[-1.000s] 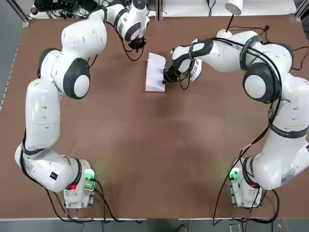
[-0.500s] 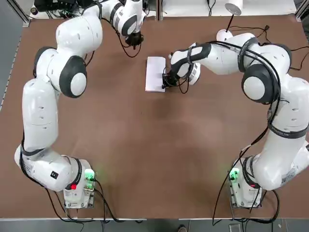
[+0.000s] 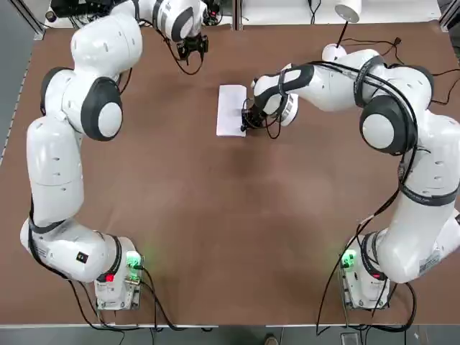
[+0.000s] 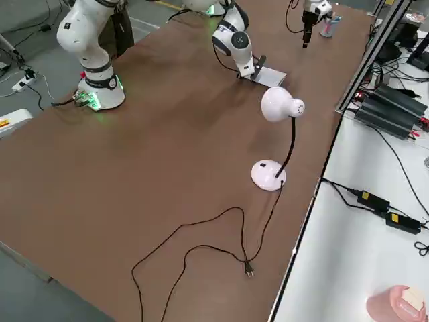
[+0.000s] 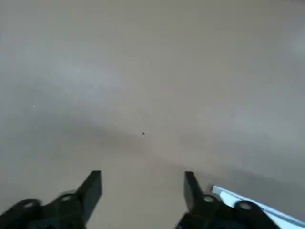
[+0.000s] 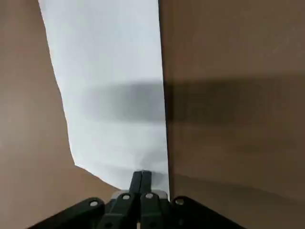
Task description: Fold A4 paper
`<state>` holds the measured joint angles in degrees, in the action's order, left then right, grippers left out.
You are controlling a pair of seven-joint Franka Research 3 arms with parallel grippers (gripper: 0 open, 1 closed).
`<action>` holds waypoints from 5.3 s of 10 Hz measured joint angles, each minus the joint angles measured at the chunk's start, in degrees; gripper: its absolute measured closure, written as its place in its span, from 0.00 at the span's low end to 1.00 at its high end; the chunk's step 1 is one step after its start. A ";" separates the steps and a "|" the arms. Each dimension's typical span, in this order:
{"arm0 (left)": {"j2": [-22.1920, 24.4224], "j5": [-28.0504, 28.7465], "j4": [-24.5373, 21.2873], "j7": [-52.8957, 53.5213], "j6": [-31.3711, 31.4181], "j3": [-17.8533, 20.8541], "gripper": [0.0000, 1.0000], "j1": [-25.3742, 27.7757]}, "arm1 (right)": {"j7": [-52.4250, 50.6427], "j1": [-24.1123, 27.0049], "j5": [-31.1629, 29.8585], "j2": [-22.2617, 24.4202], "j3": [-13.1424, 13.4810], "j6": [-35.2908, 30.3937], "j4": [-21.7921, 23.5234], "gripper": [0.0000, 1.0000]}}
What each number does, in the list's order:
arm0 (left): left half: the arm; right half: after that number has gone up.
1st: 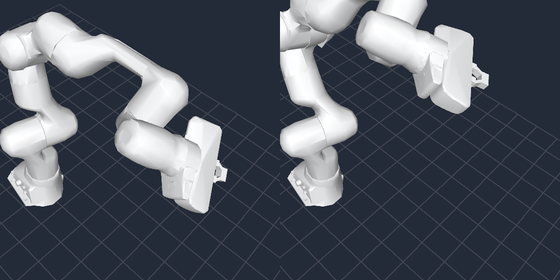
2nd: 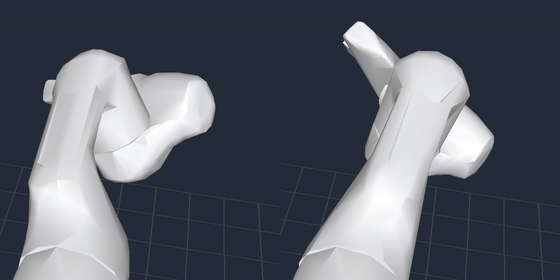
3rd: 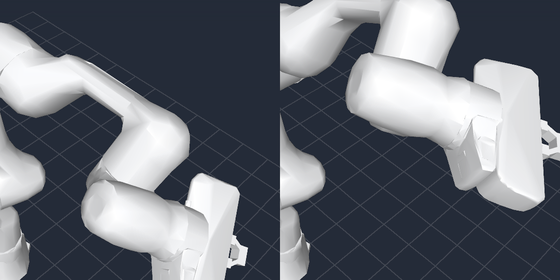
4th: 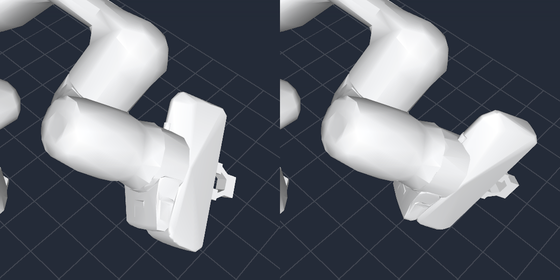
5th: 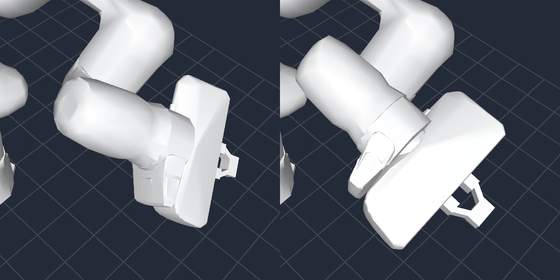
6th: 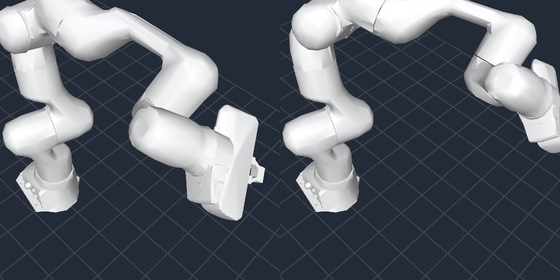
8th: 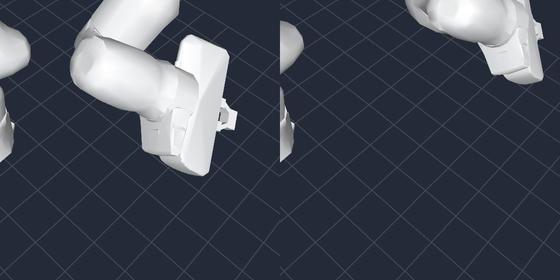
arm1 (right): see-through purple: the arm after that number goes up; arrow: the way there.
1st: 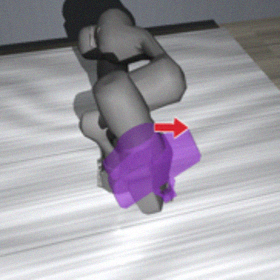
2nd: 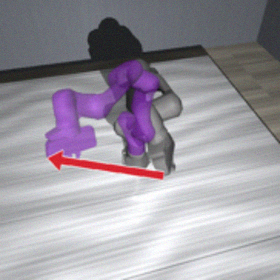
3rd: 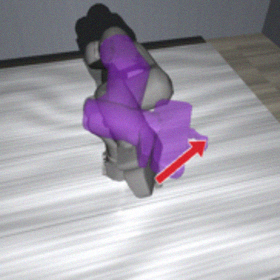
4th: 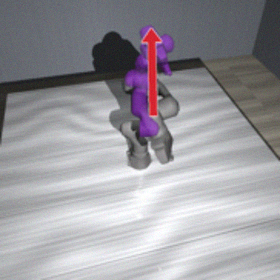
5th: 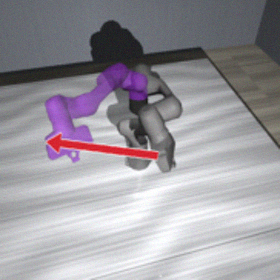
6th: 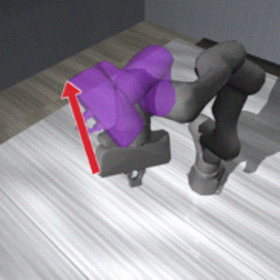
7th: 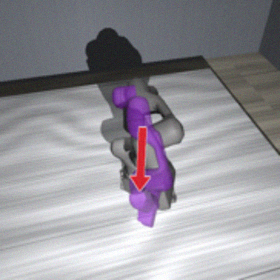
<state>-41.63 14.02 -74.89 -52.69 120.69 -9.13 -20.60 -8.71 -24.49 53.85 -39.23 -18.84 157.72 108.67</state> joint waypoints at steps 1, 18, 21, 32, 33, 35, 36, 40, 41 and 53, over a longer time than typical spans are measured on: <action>0.13 -0.85 0.72 -0.16 1.03 0.00 0.01 0.70 | -0.01 0.00 0.00 -0.48 0.03 0.33 -0.52 0.97; 6.19 -7.18 -4.08 28.03 9.61 -4.69 0.00 21.25 | -3.20 0.07 -0.04 -9.09 3.34 0.53 -15.16 0.97; 12.45 -13.84 -10.30 45.61 8.16 -0.01 0.00 24.12 | -3.84 0.07 -0.04 -11.82 4.07 0.53 -19.13 0.97; 39.14 -16.67 -12.19 52.31 -25.27 3.67 0.00 27.73 | -4.02 0.10 -0.04 -14.70 6.47 -1.34 -26.95 0.95; 39.58 -15.40 -11.66 52.05 -26.47 2.83 0.00 27.30 | -4.03 0.10 -0.07 -13.48 6.77 -4.70 -27.55 0.94; 40.07 -15.10 -11.39 51.48 -27.75 2.41 0.00 26.82 | -4.02 -0.66 -0.09 -8.56 6.71 -9.31 -27.01 0.87; 40.26 -15.10 -11.38 51.48 -28.13 2.44 0.00 26.85 | -3.99 -1.11 -0.18 -5.12 6.87 -11.75 -25.26 0.77; 40.21 -15.09 -12.99 48.49 -27.68 0.30 0.00 26.75 | -3.87 -0.39 -14.31 14.92 9.92 -15.98 -4.80 0.31; 40.19 -15.07 -13.33 47.95 -27.62 -0.20 0.00 26.65 | -3.81 1.67 -19.60 20.62 10.24 -18.05 0.91 0.15; 40.10 -14.65 -15.53 45.61 -26.05 -1.32 0.00 26.91 | 5.22 20.87 -54.34 38.51 23.81 -72.44 -21.79 0.01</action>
<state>-1.53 -0.63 -90.42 -7.07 94.64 -10.45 6.31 -3.49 -3.63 -0.49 -0.72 4.96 85.29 86.88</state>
